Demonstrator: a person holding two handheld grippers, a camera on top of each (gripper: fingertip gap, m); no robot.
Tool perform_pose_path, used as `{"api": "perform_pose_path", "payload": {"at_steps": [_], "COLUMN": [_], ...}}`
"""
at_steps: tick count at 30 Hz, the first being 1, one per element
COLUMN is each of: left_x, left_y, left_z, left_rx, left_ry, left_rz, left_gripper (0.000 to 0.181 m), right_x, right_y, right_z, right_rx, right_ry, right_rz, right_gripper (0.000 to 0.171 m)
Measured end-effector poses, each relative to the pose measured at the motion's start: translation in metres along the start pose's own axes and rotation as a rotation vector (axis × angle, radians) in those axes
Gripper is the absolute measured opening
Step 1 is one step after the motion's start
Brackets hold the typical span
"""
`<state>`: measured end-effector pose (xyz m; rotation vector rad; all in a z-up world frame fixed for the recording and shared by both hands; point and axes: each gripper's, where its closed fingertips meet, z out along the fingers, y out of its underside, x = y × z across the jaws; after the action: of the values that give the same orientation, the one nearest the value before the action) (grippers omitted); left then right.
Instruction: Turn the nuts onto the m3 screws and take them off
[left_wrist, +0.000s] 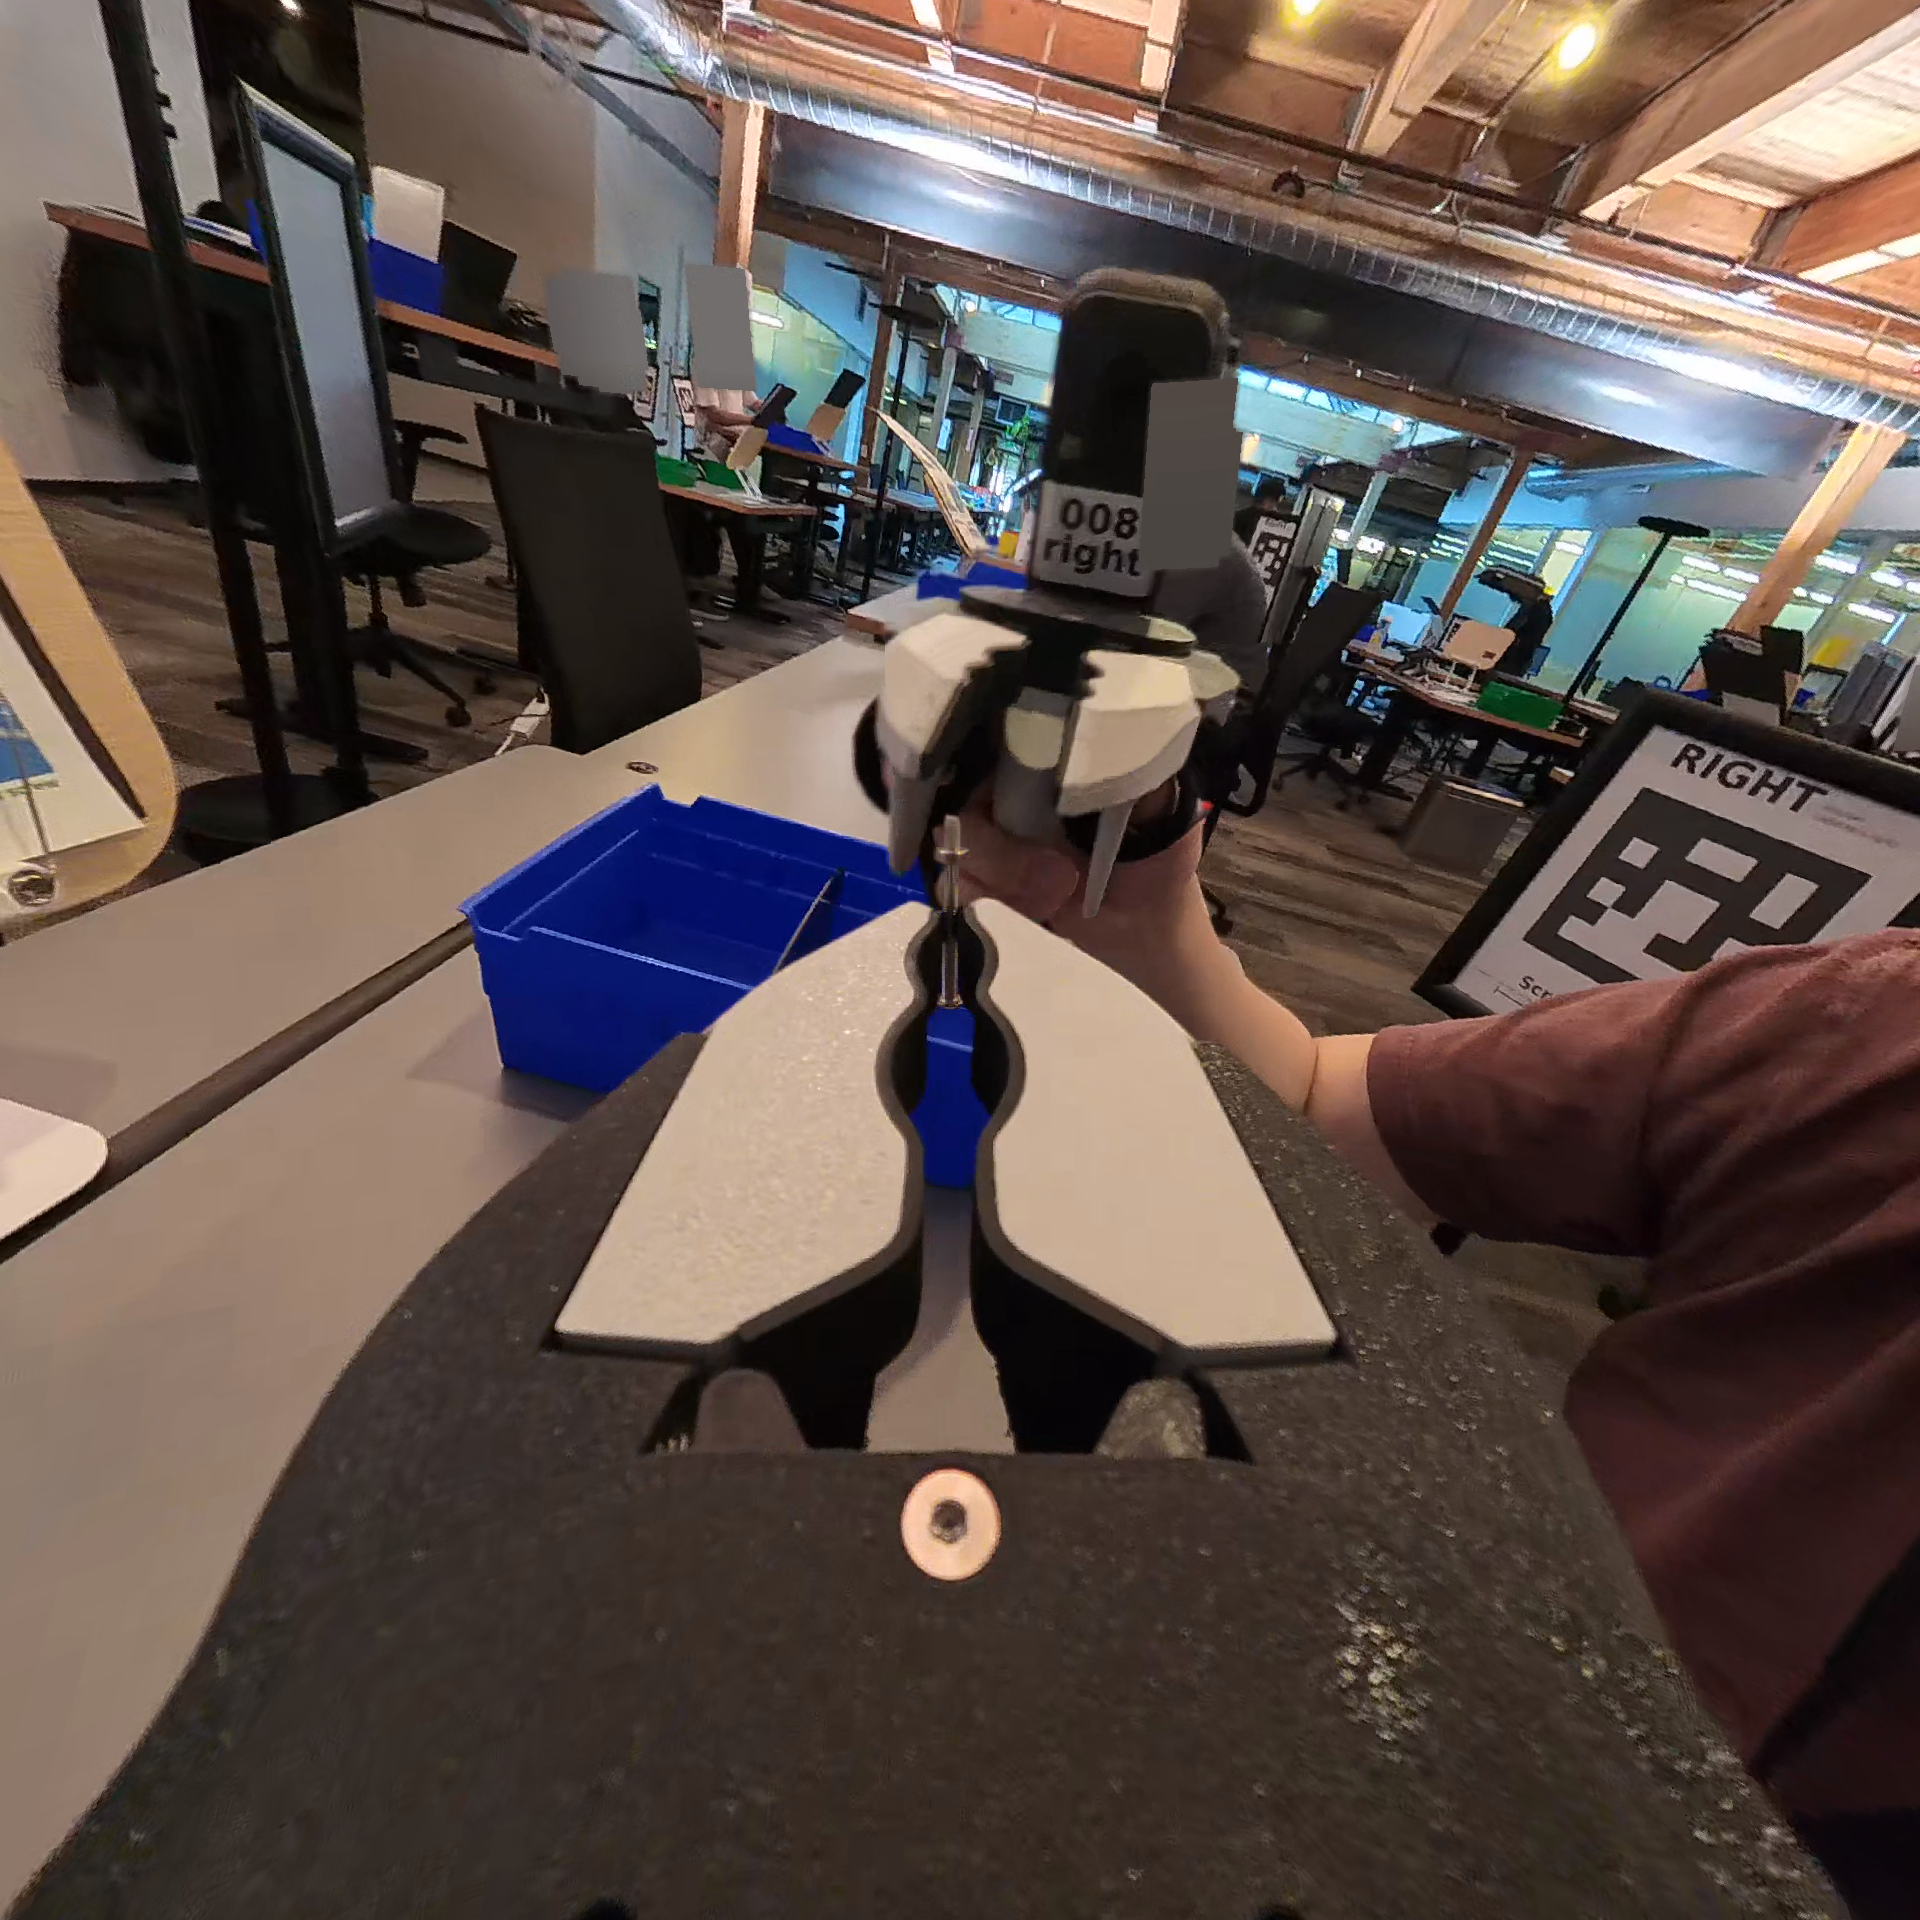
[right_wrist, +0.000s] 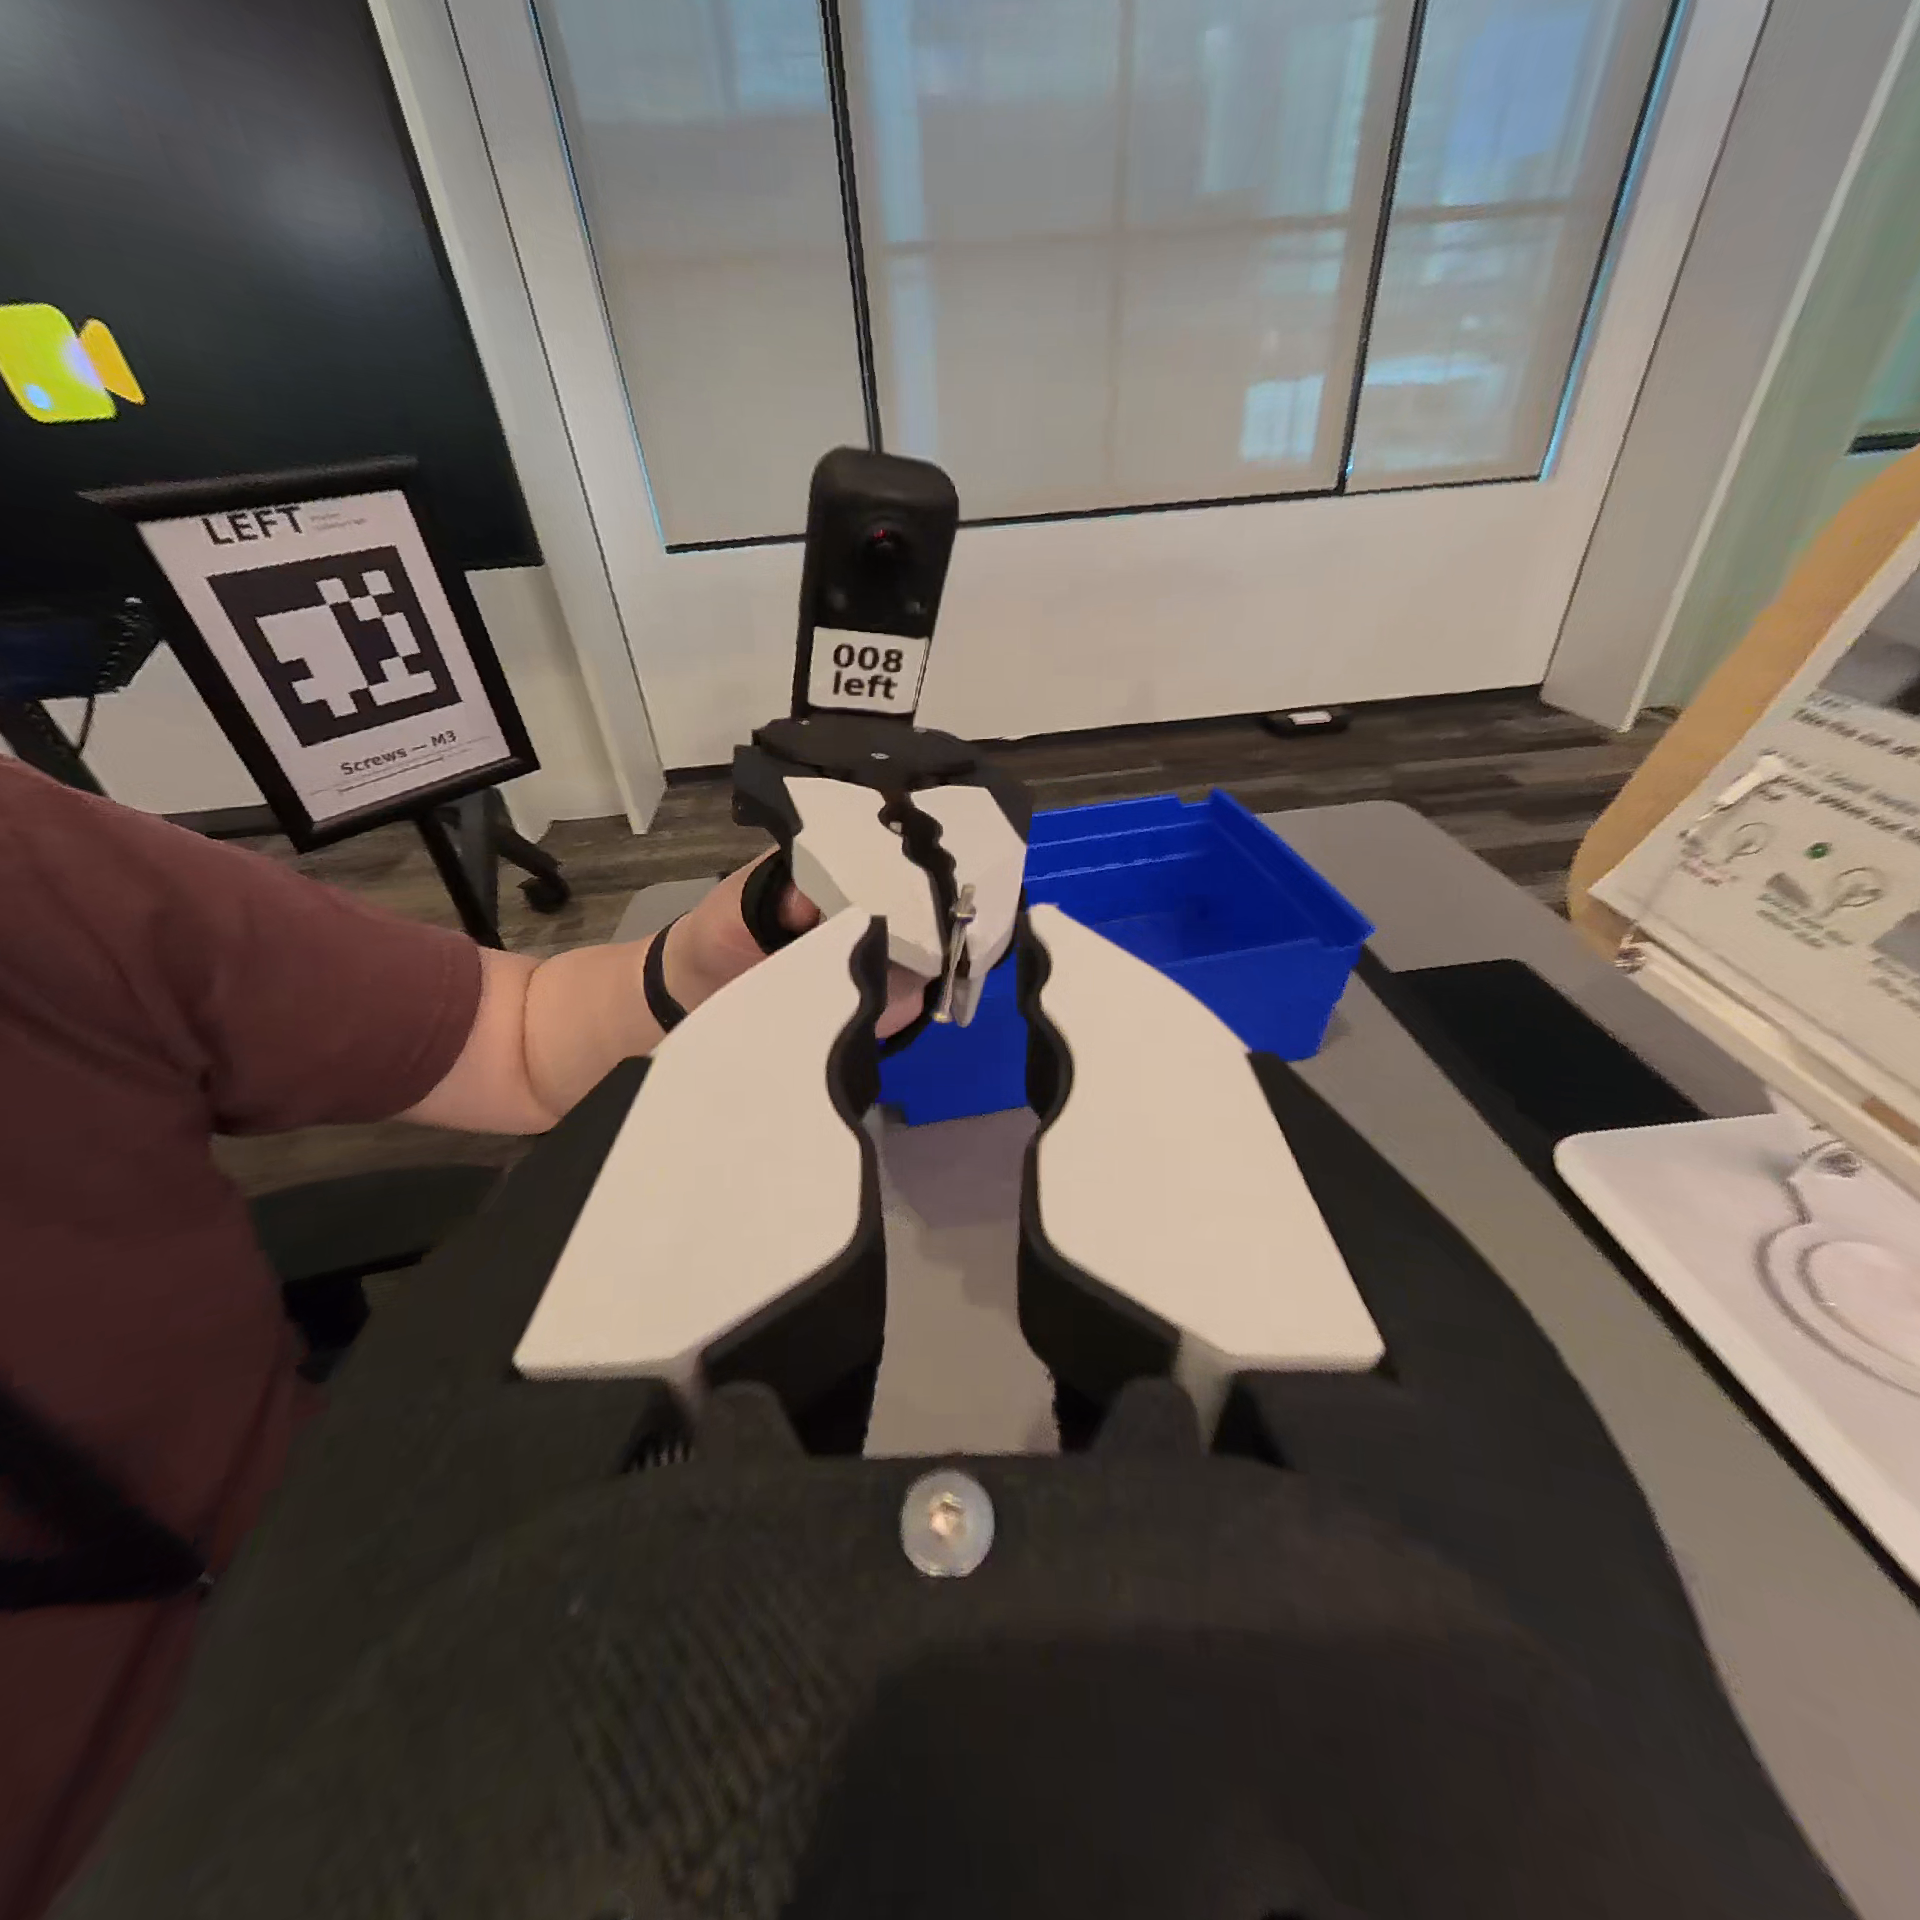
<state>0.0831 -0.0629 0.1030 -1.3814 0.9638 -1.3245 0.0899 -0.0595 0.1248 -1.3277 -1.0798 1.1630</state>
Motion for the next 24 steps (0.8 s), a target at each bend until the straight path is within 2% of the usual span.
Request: {"api": "perform_pose_path", "payload": {"at_steps": [3,10,18,21,24], "left_x": [0.005,0.007,0.005,0.007,0.007], "left_y": [0.005,0.008,0.021,0.027,0.028], "left_z": [0.005,0.006,0.010,0.014,0.015], "left_rx": [-0.026,-0.047,-0.108,-0.116,-0.105], "left_ry": [0.008,0.010,0.026,0.060,0.085], "left_rz": [0.016,0.024,-0.022,-0.055,-0.107], "left_gripper": [0.002,0.002,0.009,0.002,0.002], "right_x": [0.000,-0.004,-0.006,-0.004,-0.002], "right_y": [0.008,0.012,0.018,0.019,0.020], "right_z": [0.011,0.013,0.017,0.017,0.016], "right_rx": [0.006,0.018,-0.006,-0.004,-0.012], "right_ry": [-0.043,-0.124,-0.138,-0.136,-0.131], "right_rz": [0.082,0.154,0.170,0.179,0.175], "right_gripper": [0.024,0.004,0.003,0.003,0.003]}}
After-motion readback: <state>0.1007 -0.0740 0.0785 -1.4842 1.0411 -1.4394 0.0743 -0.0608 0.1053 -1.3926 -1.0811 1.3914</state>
